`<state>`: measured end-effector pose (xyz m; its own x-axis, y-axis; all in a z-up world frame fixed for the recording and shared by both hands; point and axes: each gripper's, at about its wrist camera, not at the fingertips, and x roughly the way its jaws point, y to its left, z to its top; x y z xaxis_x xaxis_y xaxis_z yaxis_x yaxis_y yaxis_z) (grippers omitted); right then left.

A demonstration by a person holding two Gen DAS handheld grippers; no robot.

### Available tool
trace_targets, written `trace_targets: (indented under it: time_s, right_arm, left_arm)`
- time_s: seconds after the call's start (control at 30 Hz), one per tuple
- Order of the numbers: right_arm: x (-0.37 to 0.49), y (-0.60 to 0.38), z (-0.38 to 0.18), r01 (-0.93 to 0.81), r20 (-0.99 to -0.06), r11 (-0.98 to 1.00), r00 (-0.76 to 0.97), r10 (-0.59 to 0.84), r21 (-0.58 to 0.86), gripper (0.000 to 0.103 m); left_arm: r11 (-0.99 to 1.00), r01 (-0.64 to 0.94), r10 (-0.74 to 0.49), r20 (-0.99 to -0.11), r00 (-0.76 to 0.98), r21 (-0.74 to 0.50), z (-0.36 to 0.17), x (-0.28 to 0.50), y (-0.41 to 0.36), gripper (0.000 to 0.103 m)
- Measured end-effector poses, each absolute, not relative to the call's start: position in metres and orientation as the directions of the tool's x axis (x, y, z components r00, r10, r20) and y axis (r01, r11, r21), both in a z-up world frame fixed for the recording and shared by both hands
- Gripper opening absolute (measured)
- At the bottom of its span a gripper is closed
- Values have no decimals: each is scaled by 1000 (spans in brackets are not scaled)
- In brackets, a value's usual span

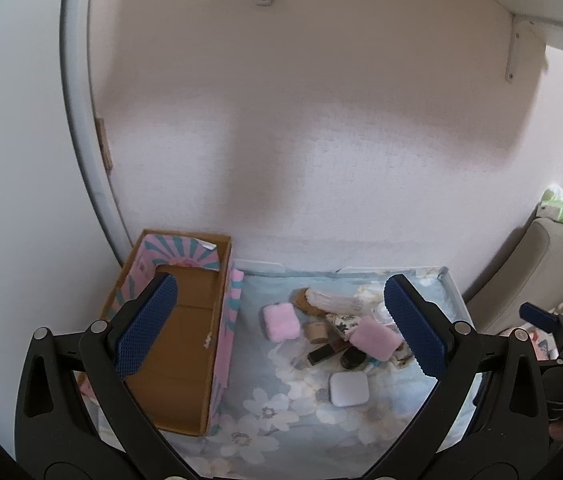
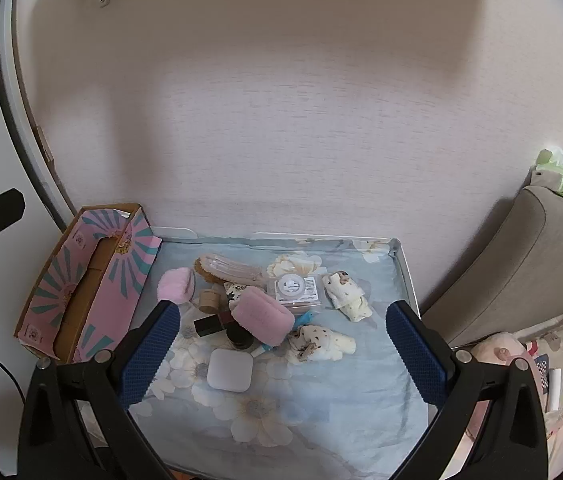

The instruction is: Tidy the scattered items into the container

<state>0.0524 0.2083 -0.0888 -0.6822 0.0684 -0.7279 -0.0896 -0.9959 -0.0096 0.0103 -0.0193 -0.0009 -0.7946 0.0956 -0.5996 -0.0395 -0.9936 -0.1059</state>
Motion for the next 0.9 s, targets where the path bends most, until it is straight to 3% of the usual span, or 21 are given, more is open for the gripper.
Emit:
trace_targets:
  time_s: [0.9]
  right_arm:
    - [61, 218, -84, -106, -712, -994, -699, 66, 12, 103]
  left_arm:
    - [-991, -107, 135, -651, -747, -84, -16, 2, -19, 103]
